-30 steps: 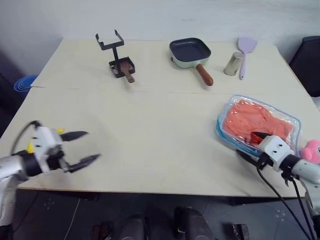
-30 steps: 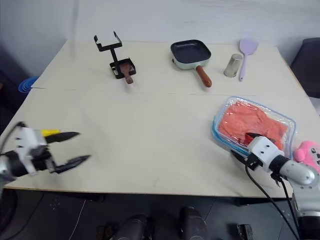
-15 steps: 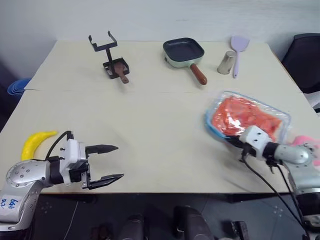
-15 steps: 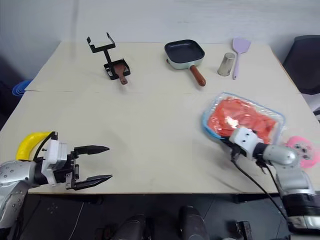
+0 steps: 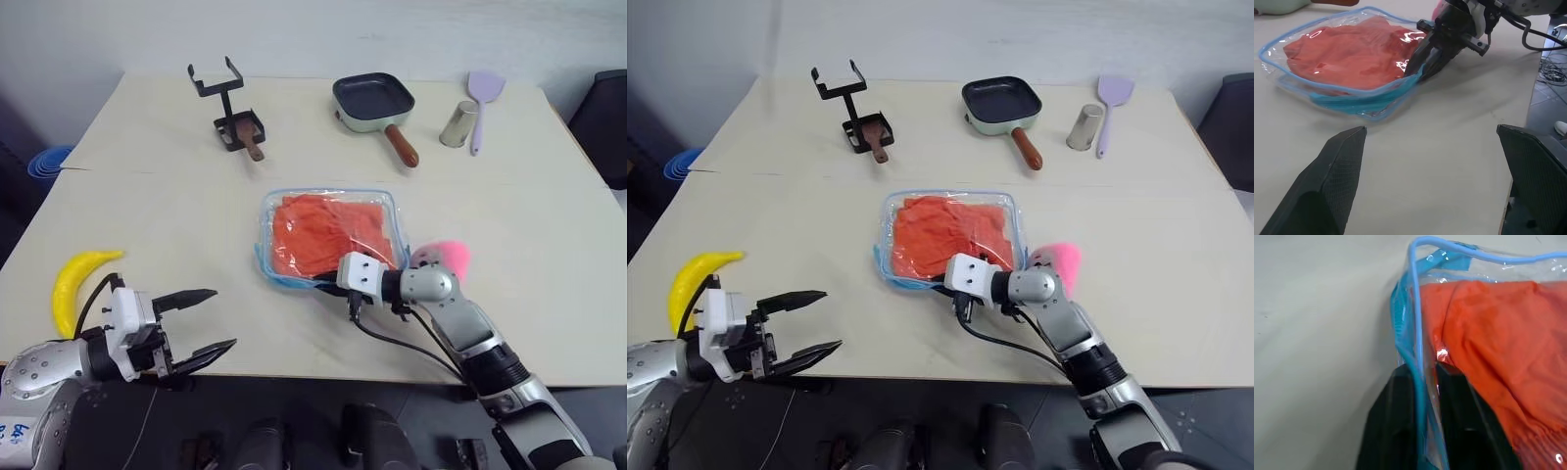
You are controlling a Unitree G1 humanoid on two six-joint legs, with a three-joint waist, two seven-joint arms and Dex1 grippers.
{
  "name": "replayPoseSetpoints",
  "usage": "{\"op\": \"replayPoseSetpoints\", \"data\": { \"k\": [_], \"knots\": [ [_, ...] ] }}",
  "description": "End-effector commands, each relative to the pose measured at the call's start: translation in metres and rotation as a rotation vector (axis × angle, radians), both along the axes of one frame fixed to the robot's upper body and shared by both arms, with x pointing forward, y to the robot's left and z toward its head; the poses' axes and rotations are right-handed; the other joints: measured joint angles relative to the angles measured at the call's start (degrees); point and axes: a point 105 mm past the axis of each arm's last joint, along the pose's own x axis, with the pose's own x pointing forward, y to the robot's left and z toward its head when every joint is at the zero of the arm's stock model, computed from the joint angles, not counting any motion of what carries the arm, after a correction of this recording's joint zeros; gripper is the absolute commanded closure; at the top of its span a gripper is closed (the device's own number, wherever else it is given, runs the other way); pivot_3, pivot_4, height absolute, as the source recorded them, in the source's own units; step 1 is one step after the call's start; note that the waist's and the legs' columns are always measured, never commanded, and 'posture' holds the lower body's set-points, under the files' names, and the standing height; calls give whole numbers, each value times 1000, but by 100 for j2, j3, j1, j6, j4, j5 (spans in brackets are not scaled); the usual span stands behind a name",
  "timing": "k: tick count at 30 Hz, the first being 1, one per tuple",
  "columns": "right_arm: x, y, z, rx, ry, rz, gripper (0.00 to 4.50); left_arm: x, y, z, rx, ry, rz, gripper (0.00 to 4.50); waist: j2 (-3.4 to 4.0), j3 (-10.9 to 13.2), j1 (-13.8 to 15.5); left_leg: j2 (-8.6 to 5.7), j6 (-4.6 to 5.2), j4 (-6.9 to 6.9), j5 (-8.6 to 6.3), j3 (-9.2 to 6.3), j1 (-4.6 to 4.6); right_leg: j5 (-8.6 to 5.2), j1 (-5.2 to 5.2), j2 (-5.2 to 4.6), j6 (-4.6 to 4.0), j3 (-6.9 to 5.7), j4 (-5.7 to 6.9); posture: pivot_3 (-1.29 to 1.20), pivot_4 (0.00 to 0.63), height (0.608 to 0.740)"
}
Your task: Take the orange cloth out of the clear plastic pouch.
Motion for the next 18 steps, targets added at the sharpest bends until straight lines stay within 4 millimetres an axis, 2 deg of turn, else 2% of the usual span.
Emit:
{"op": "replayPoseSetpoints", "data": {
  "k": [1, 2, 4, 5, 6, 7, 10, 13, 15, 18],
  "knots": [
    [-11, -7, 36, 142, -41, 48, 2480, 0, 2, 5, 10, -36, 10, 0, 0, 0, 0, 0, 0, 0, 0, -1, 0, 0, 0, 0, 0, -1, 0, 0, 150, 740],
    [-13, -7, 45, 194, -41, 49, 2116, 0, 2, 5, 10, -33, 10, 0, 1, 1, -9, 0, 0, -1, 0, -1, 0, 0, -1, 0, 0, -3, -1, 0, 150, 740],
    [-24, -19, 73, 340, -46, 68, 1449, -1, 2, 2, 11, -20, 1, 0, 3, 2, -26, 2, -1, -2, 0, -2, 0, 0, -1, 1, 0, -7, 1, 0, 150, 740],
    [-28, -29, 84, 391, -54, 71, 1143, 0, 1, 1, 12, -16, -3, 0, 4, 2, -31, 3, -2, -3, 0, -3, 1, 0, -1, 1, 0, -8, 2, 0, 150, 740],
    [-30, -46, 86, 394, -20, 53, 835, -1, 1, 0, 12, -8, -10, 0, 4, 3, -31, 3, -2, -3, 0, -3, 1, 0, -1, 1, 0, -8, 2, 0, 150, 740],
    [-32, -57, 85, 387, 8, 37, 835, -1, 0, 0, 11, -3, -15, 0, 5, 3, -30, 3, -1, -3, 0, -3, 0, 0, 2, 1, 1, -8, 1, 0, 150, 740],
    [-22, -126, 71, 165, 60, -148, 835, -2, -2, -1, 6, 30, -40, 0, 6, 4, 56, 1, 9, -1, -6, -6, 2, 0, 12, -2, 1, -9, -9, 0, 150, 740],
    [-19, -183, 70, 20, 155, -299, 835, -1, -9, 2, -1, 39, -88, 0, 17, 10, 88, -2, 17, 0, -9, -4, 2, 0, 15, -5, 1, -8, -20, 0, 150, 740],
    [-20, -210, 69, -40, 225, -371, 835, 1, -19, 6, -14, 22, -134, 0, 20, 12, 88, -1, 18, -1, -9, -2, 3, 0, 14, -6, 1, -8, -20, 0, 150, 740],
    [-27, -227, 55, -124, 332, -389, 835, 4, -34, 11, -45, -19, -189, 0, 22, 11, 74, 2, 13, -2, -5, -3, 4, 0, 14, -5, 1, -13, -19, 0, 150, 740]
  ]
}}
